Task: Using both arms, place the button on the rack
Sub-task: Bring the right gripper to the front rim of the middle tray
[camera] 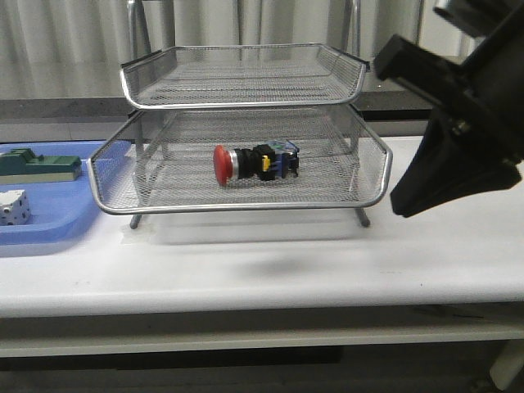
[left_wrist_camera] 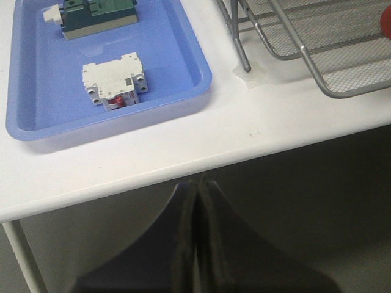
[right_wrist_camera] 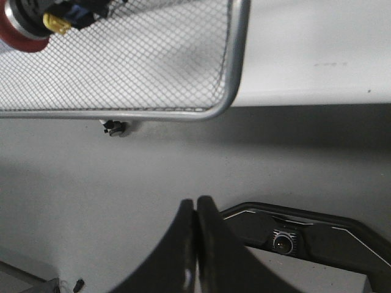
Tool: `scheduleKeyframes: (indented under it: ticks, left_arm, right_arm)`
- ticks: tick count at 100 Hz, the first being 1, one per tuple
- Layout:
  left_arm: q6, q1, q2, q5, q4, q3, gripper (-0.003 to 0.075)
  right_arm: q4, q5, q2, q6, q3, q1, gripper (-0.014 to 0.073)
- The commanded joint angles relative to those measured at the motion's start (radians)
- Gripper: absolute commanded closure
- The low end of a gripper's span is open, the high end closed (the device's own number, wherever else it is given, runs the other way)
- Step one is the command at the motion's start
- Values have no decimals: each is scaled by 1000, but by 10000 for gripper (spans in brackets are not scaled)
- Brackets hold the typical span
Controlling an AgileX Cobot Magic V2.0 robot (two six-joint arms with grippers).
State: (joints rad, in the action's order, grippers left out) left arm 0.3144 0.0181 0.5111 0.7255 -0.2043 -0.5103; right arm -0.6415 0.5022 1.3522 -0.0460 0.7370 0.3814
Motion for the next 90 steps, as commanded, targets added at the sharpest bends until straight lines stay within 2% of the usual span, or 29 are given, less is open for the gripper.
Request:
scheduleKeyframes:
  ticks: [1,39,59,90]
  left_arm:
    - [-13,2,1,-65,-22,-24,741]
    - [-13,2,1,-65,-22,-24,741]
    - [-13,2,1,-65,-22,-24,741]
    - [-13,2,1,-65,-22,-24,741]
  right_arm:
    - [-41,-57,12,-15,32,29,663]
    - [-60,-91,153,-17,130,107,663]
    - [-60,-81,202,-17,171,110,663]
    - [-60,-177,203,-17,171,110,663]
